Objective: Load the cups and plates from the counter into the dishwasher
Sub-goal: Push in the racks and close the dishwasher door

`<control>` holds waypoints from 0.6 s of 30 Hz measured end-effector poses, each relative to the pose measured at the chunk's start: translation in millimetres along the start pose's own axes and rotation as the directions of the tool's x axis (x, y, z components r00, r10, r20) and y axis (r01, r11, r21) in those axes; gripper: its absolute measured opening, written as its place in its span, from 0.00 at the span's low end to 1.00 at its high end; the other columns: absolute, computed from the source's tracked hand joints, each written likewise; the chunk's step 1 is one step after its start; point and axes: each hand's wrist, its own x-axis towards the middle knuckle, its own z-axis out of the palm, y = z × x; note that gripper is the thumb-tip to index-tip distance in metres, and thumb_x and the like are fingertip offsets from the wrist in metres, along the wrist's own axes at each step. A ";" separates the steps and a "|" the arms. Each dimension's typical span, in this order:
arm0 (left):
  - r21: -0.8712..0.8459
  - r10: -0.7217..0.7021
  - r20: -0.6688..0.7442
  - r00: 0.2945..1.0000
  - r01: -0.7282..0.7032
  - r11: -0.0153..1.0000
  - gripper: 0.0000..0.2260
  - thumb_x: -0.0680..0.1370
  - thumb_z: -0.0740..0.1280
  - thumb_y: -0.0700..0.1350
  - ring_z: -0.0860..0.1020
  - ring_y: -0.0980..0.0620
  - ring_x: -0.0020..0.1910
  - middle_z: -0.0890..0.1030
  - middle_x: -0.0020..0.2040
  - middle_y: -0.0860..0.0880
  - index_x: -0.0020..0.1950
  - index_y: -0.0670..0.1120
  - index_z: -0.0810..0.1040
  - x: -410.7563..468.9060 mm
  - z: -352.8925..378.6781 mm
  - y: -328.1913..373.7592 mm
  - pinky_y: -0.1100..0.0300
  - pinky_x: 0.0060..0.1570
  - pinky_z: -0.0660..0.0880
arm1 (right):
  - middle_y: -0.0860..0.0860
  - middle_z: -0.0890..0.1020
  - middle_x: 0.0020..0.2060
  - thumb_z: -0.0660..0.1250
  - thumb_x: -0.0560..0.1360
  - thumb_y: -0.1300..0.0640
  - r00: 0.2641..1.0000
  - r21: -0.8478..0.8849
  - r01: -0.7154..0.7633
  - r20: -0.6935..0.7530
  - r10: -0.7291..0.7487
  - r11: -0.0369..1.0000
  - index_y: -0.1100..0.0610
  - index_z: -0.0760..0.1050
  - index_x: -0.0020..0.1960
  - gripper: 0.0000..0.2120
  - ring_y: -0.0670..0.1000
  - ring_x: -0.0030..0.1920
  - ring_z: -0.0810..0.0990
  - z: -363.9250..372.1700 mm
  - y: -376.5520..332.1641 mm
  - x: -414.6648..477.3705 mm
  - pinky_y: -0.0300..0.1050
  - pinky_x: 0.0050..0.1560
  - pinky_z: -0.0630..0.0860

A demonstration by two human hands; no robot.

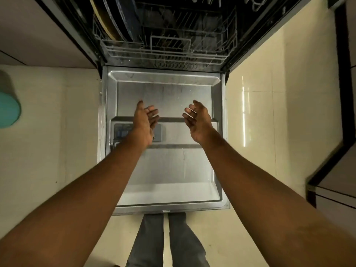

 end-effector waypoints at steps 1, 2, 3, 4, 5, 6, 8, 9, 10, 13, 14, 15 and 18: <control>-0.012 -0.003 -0.005 1.000 0.003 1.000 0.23 0.81 0.54 0.59 0.78 0.50 0.49 0.82 0.49 0.47 0.54 0.43 0.79 -7.1 -6.2 -10.5 0.57 0.57 0.73 | 0.55 0.82 0.50 0.65 0.78 0.49 1.000 0.015 -0.008 0.007 0.008 1.000 0.59 0.76 0.60 0.17 0.52 0.48 0.79 -6.2 9.6 -5.9 0.43 0.55 0.76; -0.016 0.000 -0.004 1.000 0.000 1.000 0.22 0.81 0.55 0.59 0.79 0.50 0.48 0.82 0.48 0.46 0.52 0.43 0.79 -13.1 -10.9 -20.9 0.57 0.57 0.74 | 0.55 0.82 0.49 0.65 0.78 0.48 1.000 0.026 -0.015 0.009 0.015 1.000 0.59 0.76 0.61 0.18 0.52 0.48 0.79 -12.1 18.5 -10.8 0.43 0.54 0.76; -0.016 0.000 0.001 1.000 0.000 1.000 0.22 0.81 0.55 0.60 0.79 0.50 0.48 0.82 0.47 0.47 0.51 0.43 0.79 -18.7 -16.3 -31.4 0.57 0.56 0.74 | 0.54 0.81 0.47 0.64 0.78 0.48 1.000 0.033 -0.022 0.006 0.022 0.999 0.58 0.77 0.59 0.16 0.51 0.47 0.79 -18.0 27.6 -13.9 0.43 0.52 0.76; -0.012 -0.002 0.003 1.000 0.002 1.000 0.22 0.81 0.55 0.59 0.79 0.51 0.47 0.82 0.46 0.47 0.51 0.43 0.79 -25.1 -22.0 -43.3 0.58 0.55 0.74 | 0.53 0.81 0.45 0.64 0.78 0.48 1.000 0.036 -0.028 -0.001 0.028 0.999 0.56 0.78 0.55 0.14 0.51 0.46 0.79 -24.4 37.3 -18.0 0.43 0.50 0.75; -0.010 -0.009 0.005 1.000 0.009 1.000 0.22 0.81 0.55 0.59 0.79 0.50 0.48 0.82 0.45 0.47 0.50 0.44 0.79 -29.3 -27.6 -54.8 0.58 0.54 0.74 | 0.52 0.81 0.44 0.63 0.78 0.48 0.999 0.040 -0.033 -0.009 0.034 0.999 0.55 0.78 0.50 0.11 0.51 0.44 0.80 -29.5 45.6 -21.4 0.42 0.47 0.75; -0.006 -0.021 0.002 1.000 0.021 1.000 0.22 0.81 0.55 0.59 0.78 0.50 0.48 0.82 0.46 0.47 0.51 0.44 0.79 -36.2 -34.2 -67.4 0.58 0.54 0.73 | 0.52 0.81 0.43 0.62 0.79 0.49 0.999 0.040 -0.041 -0.014 0.042 0.998 0.55 0.78 0.48 0.11 0.52 0.44 0.80 -36.2 55.4 -26.3 0.42 0.46 0.75; 0.006 -0.041 -0.004 0.999 0.041 0.999 0.22 0.81 0.54 0.60 0.78 0.49 0.50 0.81 0.47 0.47 0.53 0.44 0.79 -46.1 -45.1 -88.3 0.58 0.50 0.72 | 0.53 0.82 0.45 0.61 0.80 0.51 0.998 0.052 -0.061 -0.016 0.061 0.997 0.57 0.78 0.53 0.12 0.52 0.46 0.81 -47.7 72.7 -33.2 0.42 0.47 0.76; 0.007 -0.044 -0.014 0.999 0.045 0.999 0.22 0.81 0.54 0.60 0.77 0.49 0.50 0.81 0.48 0.48 0.53 0.45 0.79 -53.3 -51.4 -102.4 0.59 0.49 0.71 | 0.53 0.82 0.46 0.60 0.80 0.52 0.998 0.061 -0.065 -0.010 0.066 0.996 0.58 0.77 0.56 0.13 0.53 0.48 0.81 -56.4 84.2 -38.8 0.43 0.50 0.76; 0.006 -0.046 -0.015 0.999 0.046 0.999 0.22 0.81 0.54 0.60 0.77 0.50 0.49 0.81 0.48 0.48 0.53 0.45 0.79 -57.4 -55.1 -111.6 0.59 0.49 0.71 | 0.54 0.82 0.47 0.59 0.80 0.53 0.998 0.071 -0.070 0.001 0.070 0.995 0.59 0.77 0.58 0.13 0.53 0.49 0.80 -63.4 92.2 -41.7 0.43 0.52 0.76; 0.001 -0.040 -0.011 0.999 0.040 0.999 0.22 0.82 0.53 0.60 0.77 0.50 0.49 0.81 0.49 0.48 0.55 0.45 0.77 -74.7 -68.6 -140.4 0.57 0.53 0.70 | 0.54 0.81 0.47 0.59 0.81 0.54 0.998 0.041 -0.068 0.021 0.067 0.997 0.59 0.76 0.53 0.11 0.54 0.48 0.80 -84.9 121.2 -52.5 0.43 0.52 0.75; -0.005 -0.048 -0.022 0.999 0.048 0.999 0.22 0.82 0.53 0.60 0.77 0.50 0.50 0.81 0.49 0.49 0.55 0.45 0.77 -80.6 -76.4 -152.2 0.57 0.54 0.70 | 0.54 0.81 0.46 0.59 0.81 0.54 0.997 0.030 -0.076 0.017 0.075 0.997 0.59 0.76 0.52 0.10 0.53 0.47 0.80 -92.9 135.9 -57.1 0.42 0.50 0.75; -0.015 -0.057 -0.024 0.998 0.057 0.998 0.22 0.81 0.53 0.60 0.77 0.50 0.50 0.81 0.49 0.49 0.54 0.45 0.77 -83.7 -81.8 -159.9 0.57 0.54 0.69 | 0.54 0.81 0.45 0.59 0.80 0.54 0.996 0.020 -0.084 0.015 0.084 0.996 0.59 0.76 0.52 0.10 0.53 0.46 0.80 -98.9 145.6 -59.0 0.42 0.50 0.75; -0.016 -0.076 -0.039 0.996 0.076 0.997 0.21 0.82 0.53 0.59 0.77 0.50 0.50 0.80 0.49 0.48 0.50 0.46 0.77 -95.7 -101.8 -187.9 0.57 0.55 0.69 | 0.54 0.81 0.45 0.60 0.80 0.51 0.992 -0.006 -0.123 0.005 0.123 0.992 0.59 0.76 0.54 0.12 0.53 0.47 0.80 -118.3 180.7 -69.4 0.43 0.51 0.76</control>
